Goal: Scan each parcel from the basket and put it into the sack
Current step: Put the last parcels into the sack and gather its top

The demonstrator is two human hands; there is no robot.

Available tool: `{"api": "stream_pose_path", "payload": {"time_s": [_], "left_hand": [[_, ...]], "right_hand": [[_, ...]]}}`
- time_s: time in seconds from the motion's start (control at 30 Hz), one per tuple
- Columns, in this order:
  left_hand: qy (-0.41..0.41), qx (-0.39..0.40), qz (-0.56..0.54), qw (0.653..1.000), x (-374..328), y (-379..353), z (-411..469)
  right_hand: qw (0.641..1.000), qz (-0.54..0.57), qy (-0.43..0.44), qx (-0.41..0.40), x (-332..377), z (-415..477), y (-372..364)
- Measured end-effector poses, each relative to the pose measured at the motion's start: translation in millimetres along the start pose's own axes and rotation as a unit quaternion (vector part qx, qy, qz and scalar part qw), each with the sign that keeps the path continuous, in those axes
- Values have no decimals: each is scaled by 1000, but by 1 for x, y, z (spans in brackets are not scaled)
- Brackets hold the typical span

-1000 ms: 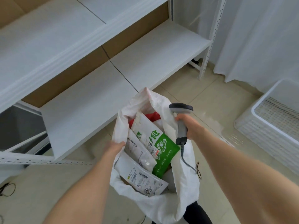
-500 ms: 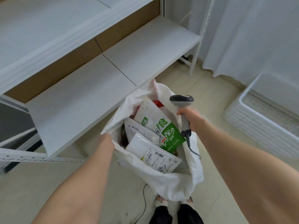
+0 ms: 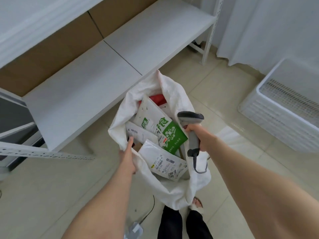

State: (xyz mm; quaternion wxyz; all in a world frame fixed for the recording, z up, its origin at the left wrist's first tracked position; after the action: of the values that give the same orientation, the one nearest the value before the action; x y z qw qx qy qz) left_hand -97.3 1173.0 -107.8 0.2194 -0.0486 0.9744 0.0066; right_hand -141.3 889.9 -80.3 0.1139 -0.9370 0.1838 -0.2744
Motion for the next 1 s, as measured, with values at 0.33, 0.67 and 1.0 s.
{"api": "stream_pose_path", "payload": {"time_s": [0.33,0.67,1.0], "left_hand": [[-40,12,-23,999,-53,-10,-51],[-62,110,149,981,-23,-47,-79],[-118,-42,131,983,-106,4,-133]], "right_hand": [[993,60,89,53,68,-46,-34],[996,-31,79,35,47,-51,-48],[990,45,132,21,116,-90,-45]]}}
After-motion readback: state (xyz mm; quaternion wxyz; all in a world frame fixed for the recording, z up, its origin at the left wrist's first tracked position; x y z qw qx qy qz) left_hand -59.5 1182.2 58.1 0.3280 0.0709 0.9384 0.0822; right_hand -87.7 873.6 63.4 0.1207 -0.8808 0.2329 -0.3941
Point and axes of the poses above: each hand's wrist, its own z-axis towards the middle knuckle, its own y-axis out of the back of the hand, x = y × z, the point moved 6 cm from there along z, towards the middle knuckle, and after that the axes turned 15 degrees about x, right-handed, at the moved point
